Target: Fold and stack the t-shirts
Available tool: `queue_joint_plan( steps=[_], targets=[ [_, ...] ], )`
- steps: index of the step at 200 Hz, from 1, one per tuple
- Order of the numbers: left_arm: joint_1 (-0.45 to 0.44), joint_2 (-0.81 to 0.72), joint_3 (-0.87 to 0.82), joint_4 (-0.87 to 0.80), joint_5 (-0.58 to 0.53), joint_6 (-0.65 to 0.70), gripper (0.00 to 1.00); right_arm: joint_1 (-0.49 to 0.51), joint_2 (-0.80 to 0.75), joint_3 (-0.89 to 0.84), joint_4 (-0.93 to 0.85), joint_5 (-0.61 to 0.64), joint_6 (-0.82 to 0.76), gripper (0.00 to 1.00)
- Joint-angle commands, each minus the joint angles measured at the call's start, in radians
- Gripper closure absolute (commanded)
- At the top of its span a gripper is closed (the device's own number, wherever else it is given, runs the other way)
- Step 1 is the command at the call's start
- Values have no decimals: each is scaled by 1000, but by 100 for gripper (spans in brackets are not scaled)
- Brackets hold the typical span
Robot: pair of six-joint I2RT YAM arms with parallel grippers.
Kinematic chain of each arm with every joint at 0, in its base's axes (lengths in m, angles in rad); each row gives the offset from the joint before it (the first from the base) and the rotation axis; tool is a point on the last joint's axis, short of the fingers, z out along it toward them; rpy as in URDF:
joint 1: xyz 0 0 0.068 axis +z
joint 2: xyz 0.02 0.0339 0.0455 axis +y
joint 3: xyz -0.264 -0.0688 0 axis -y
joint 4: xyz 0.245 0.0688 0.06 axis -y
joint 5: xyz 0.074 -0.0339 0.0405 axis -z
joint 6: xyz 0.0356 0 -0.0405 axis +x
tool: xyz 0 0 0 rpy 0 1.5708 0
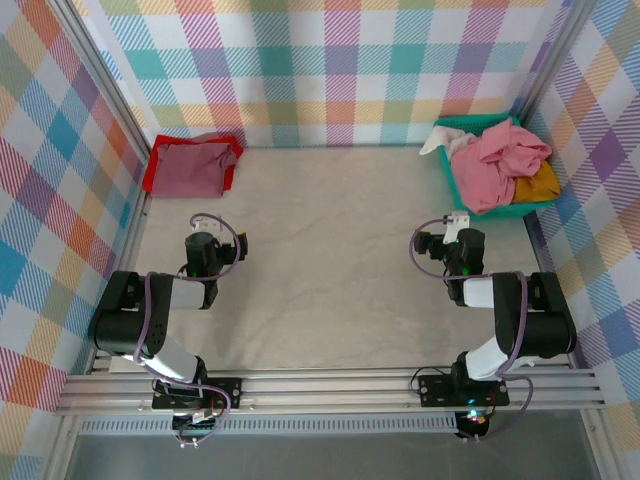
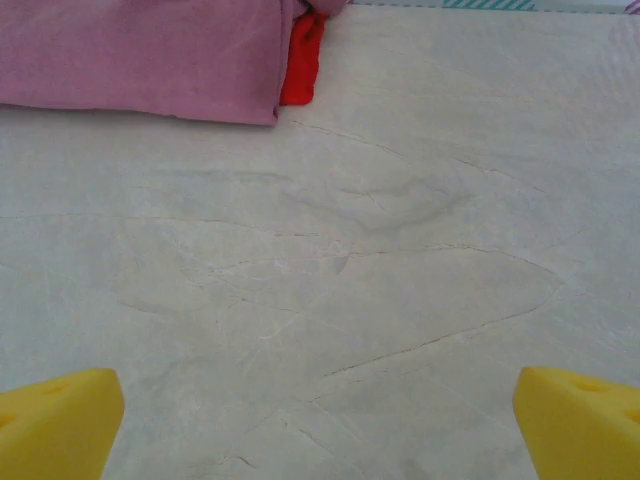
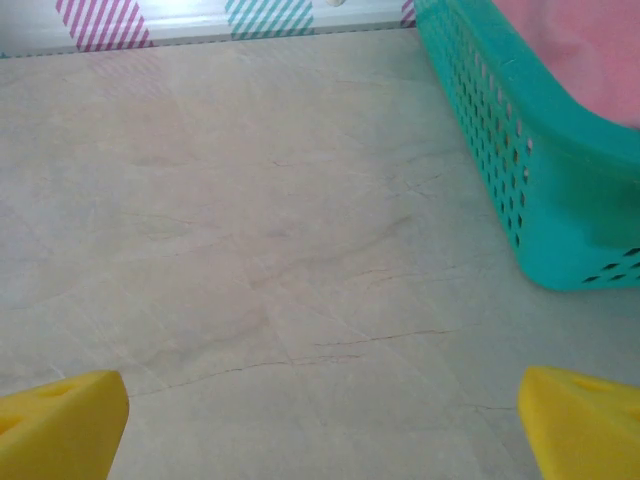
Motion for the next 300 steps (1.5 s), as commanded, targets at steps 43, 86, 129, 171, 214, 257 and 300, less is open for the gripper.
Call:
queue_joint_plan(
  steps=[43,86,129,171,214,257,300],
  targets=[
    [7,1,11,1,16,-13,0,-6,6,18,10,-38,-4,0],
    [8,2,10,2,17,-13,0,-8,6,21,5,-39,-2,0],
    [10,1,10,2,22,-14,0,-8,6,22,6,-35,-1,0],
    [-66,-332,154,-382,-7,-13,0,7,-309,242,-621,295,297,0],
    [-260,-296,587,-719,35,-93,0,-57,-131,780,-1197,36,429,0],
    [-506,122,1061,-985,90,-54,0,-256,237,1234,-1469,-80,456,5],
    [-595,348,1256,-1047,144,-82,3,-310,533,1560,-1681,-28,396,6]
  ],
)
